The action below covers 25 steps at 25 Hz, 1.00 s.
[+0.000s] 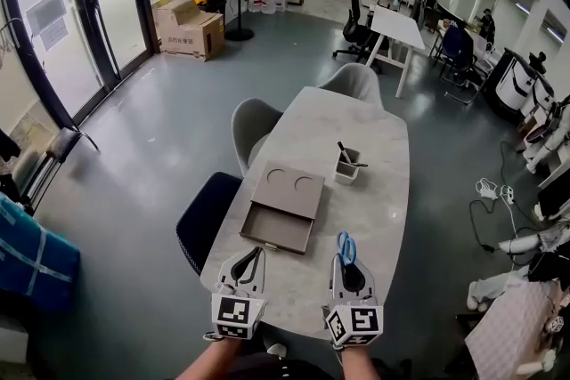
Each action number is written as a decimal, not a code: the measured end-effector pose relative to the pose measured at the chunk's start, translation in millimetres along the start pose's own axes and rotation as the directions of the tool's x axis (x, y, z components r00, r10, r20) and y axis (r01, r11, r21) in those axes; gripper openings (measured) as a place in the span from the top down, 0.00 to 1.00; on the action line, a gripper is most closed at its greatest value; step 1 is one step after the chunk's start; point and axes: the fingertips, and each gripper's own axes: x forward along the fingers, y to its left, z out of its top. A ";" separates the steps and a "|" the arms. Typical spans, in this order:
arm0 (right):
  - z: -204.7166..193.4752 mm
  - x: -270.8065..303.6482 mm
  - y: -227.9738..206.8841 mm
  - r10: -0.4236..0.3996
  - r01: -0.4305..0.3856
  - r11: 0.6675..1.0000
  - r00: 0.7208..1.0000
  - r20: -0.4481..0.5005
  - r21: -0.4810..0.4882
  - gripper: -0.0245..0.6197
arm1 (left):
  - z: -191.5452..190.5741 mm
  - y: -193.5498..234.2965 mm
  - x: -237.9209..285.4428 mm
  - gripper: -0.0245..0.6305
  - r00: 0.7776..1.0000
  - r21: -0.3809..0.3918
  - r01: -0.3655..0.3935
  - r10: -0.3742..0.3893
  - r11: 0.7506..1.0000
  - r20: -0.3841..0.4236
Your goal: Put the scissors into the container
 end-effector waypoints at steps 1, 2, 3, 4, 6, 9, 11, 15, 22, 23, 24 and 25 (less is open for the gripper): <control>0.1 9.8 -0.2 0.000 0.000 1.000 1.000 -0.004 -0.002 0.92 | 0.2 5.6 8.0 0.93 1.000 -0.002 0.002 -0.002 1.000 -0.004; -0.1 19.6 -0.7 0.001 -0.001 1.000 1.000 -0.008 -0.001 0.92 | 0.3 10.9 16.1 0.93 1.000 -0.003 0.005 -0.005 1.000 -0.009; -0.3 29.4 -1.6 0.000 0.000 1.000 1.000 -0.012 0.000 0.92 | 0.8 15.9 24.2 0.93 1.000 -0.003 0.008 -0.008 1.000 -0.013; -0.2 38.8 -2.4 -0.001 0.001 1.000 1.000 -0.015 0.003 0.92 | 1.6 20.5 32.0 0.93 1.000 -0.002 0.011 -0.011 1.000 -0.016; 1.0 56.2 -3.6 -0.001 0.001 1.000 1.000 -0.019 0.005 0.92 | 3.9 28.9 46.6 0.93 1.000 -0.002 0.017 -0.017 1.000 -0.021; 1.4 77.8 -4.4 0.002 -0.002 1.000 1.000 -0.018 0.001 0.92 | 5.6 39.4 65.1 0.93 0.999 -0.002 0.024 -0.024 1.000 -0.026; -0.6 88.0 -4.1 0.004 -0.004 1.000 1.000 -0.027 0.000 0.92 | 3.7 45.1 73.7 0.93 0.999 -0.008 0.026 -0.026 1.000 -0.032; -6.0 104.7 -3.8 0.009 -0.009 1.000 0.999 -0.048 -0.003 0.92 | -2.0 53.3 87.5 0.93 0.998 -0.017 0.032 -0.033 0.999 -0.053; -41.2 136.7 12.4 0.091 -0.118 0.980 0.982 -0.167 -0.158 0.92 | -24.5 67.8 99.3 0.93 0.994 -0.053 0.031 -0.036 0.998 -0.100; -49.2 142.4 16.8 0.108 -0.146 0.969 0.975 -0.192 -0.198 0.92 | -29.3 70.4 100.3 0.93 0.993 -0.061 0.029 -0.035 0.998 -0.109; -57.8 148.3 21.4 0.124 -0.176 0.955 0.968 -0.217 -0.237 0.92 | -34.5 72.7 101.7 0.93 0.992 -0.068 0.029 -0.037 0.997 -0.117; -67.0 154.5 26.2 0.138 -0.204 0.940 0.960 -0.242 -0.273 0.92 | -40.2 75.1 103.4 0.93 0.991 -0.074 0.030 -0.039 0.997 -0.127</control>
